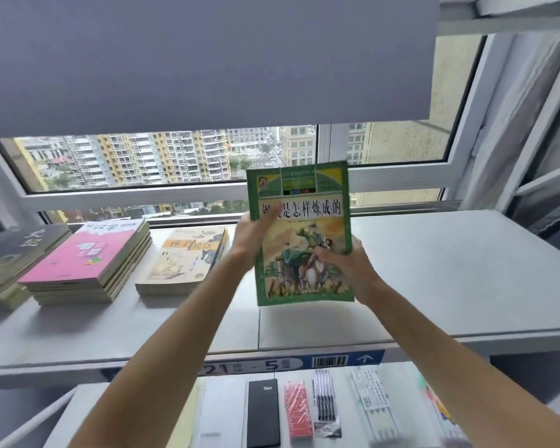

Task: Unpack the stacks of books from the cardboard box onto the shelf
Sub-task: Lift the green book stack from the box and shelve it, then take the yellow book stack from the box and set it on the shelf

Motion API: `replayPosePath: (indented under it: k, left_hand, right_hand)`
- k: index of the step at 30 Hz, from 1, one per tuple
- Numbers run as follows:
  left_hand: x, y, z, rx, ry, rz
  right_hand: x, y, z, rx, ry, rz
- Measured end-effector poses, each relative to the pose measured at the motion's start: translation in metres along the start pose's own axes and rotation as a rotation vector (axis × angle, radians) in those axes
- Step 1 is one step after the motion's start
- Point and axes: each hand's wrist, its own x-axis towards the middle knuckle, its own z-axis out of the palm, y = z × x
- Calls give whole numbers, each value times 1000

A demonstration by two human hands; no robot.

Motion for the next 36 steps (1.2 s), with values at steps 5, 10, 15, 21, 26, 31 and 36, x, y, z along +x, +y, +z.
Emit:
replayPosePath:
  k: [5,10,15,21,26,31,36]
  left_hand:
    - [60,8,-20,-27,-117,-316]
    - [90,-37,-30,201,-82,-466]
    - [100,-54,-23,641,84,-397]
    - [92,-36,-8,1283,176,-126]
    - [74,-5,14,1384,45,382]
    - [19,15,71,1212,-139,610]
    - [-67,9,145,1127,-361,679]
  right_hand:
    - [39,-31,22,36,-63,417]
    - [67,-3,37,-87,15,488]
    - [78,15,42,-298,118,492]
    - [58,-1,42,-727,259,245]
    - [25,-14,-7,-1012,333,103]
    - [-51,-15,-84,-1330,415,129]
    - [-166,-9,-162,-1251,553,181]
